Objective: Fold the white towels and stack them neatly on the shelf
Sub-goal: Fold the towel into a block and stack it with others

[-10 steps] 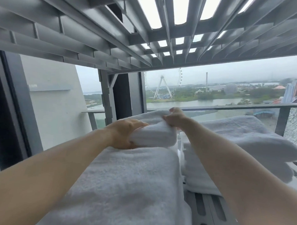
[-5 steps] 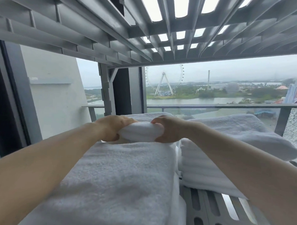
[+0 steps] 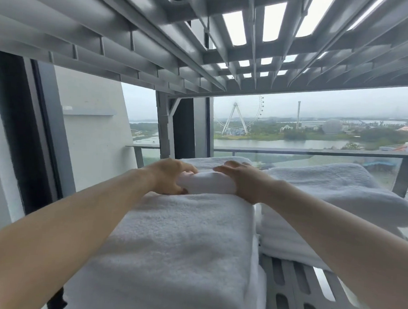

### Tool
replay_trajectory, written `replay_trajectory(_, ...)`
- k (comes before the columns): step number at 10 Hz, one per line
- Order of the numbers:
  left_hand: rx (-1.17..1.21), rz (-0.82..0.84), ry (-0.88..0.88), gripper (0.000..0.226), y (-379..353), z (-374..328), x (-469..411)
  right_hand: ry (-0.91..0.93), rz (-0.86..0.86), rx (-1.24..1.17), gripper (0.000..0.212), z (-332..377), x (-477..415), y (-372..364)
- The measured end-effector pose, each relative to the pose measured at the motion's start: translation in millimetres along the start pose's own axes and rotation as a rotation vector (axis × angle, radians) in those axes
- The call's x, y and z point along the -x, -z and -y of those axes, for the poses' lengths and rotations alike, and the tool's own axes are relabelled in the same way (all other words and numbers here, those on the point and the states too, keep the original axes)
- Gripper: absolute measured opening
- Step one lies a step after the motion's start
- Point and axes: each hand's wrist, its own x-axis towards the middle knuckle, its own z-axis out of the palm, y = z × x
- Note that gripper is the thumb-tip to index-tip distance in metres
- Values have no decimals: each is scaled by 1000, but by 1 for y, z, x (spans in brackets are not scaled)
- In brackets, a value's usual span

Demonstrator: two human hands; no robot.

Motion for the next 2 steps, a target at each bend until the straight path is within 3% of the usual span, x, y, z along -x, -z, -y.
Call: replay_trajectory(2, -71, 58, 30, 52, 3, -17, 8, 93, 36, 13, 62, 4, 12, 4)
